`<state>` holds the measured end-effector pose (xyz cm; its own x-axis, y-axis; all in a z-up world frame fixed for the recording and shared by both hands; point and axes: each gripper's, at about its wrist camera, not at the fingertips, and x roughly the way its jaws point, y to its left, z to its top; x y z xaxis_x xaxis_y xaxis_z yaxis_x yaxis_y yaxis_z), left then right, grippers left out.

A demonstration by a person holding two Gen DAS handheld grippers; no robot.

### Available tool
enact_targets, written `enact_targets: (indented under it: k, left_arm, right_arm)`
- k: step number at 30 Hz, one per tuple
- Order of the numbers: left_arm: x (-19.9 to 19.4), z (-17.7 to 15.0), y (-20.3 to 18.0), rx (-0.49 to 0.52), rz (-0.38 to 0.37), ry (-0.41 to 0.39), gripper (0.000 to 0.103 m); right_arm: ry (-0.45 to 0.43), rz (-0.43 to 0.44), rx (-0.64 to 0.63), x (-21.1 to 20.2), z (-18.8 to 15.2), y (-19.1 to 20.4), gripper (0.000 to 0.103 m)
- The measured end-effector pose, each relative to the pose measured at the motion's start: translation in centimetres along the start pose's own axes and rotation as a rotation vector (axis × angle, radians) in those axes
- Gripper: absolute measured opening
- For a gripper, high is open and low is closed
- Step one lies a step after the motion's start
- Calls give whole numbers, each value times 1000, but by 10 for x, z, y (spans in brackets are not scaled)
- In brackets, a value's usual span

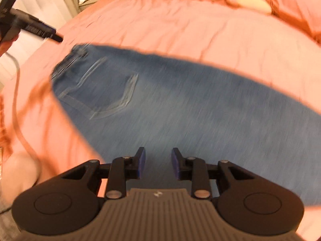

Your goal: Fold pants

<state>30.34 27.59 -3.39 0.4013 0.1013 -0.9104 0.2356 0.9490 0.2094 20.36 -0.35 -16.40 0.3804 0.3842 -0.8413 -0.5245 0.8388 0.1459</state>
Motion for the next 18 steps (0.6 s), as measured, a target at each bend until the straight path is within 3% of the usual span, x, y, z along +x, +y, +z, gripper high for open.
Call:
enact_targets:
  k: [2, 3, 8, 11, 14, 18]
  left_arm:
    - [24, 7, -9, 18, -9, 21, 52]
    - [37, 9, -13, 14, -17, 27, 49]
    - [81, 6, -14, -36, 28, 50, 46]
    - [100, 3, -4, -107, 24, 66, 46]
    - [113, 4, -6, -96, 30, 78, 47]
    - [120, 10, -8, -110, 52, 103, 48]
  right_arm:
    - [-20, -17, 20, 17, 23, -11, 25]
    - [-23, -19, 36, 27, 33, -18, 25]
    - [-25, -111, 64, 73, 71, -46, 24]
    - [22, -144, 92, 99, 81, -68, 15]
    - [47, -129, 127, 117, 81, -83, 7]
    - [45, -109, 158, 117, 82, -92, 6]
